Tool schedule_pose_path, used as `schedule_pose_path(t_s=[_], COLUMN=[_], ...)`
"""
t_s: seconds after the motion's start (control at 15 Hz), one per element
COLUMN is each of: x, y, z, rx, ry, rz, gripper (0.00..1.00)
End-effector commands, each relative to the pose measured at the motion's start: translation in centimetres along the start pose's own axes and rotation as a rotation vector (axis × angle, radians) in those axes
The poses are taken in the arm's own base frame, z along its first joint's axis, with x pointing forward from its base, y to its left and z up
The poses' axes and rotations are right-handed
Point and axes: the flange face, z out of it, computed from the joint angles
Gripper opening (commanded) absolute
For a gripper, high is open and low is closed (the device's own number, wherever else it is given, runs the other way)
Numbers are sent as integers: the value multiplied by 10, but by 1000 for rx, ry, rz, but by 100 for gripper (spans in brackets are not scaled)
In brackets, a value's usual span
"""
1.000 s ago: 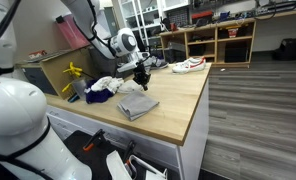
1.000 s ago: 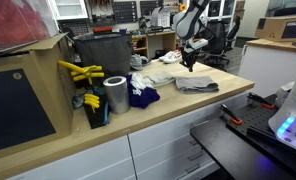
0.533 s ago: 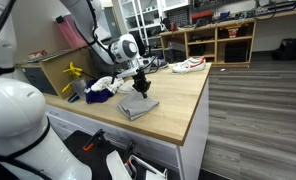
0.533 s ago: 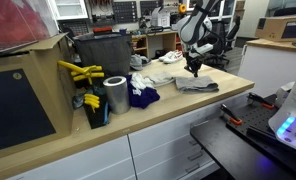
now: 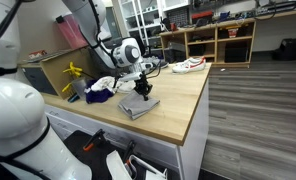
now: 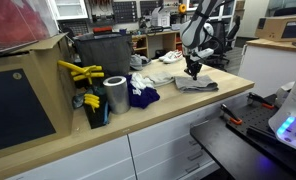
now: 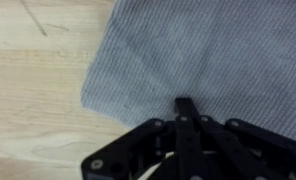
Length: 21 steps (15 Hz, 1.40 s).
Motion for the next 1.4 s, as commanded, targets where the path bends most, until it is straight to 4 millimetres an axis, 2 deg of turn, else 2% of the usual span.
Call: schedule_pose_path(t_s=[0.0, 0.33, 0.73, 1.13, 1.33], x=[31, 67, 95, 111, 113], y=[9, 36, 68, 87, 88], z=[14, 15, 11, 6, -2], rx=[2, -37, -100, -138, -135], ry=[93, 187, 209, 204, 199], rz=[-14, -4, -34, -134, -192], gripper=[0, 0, 0, 0, 0])
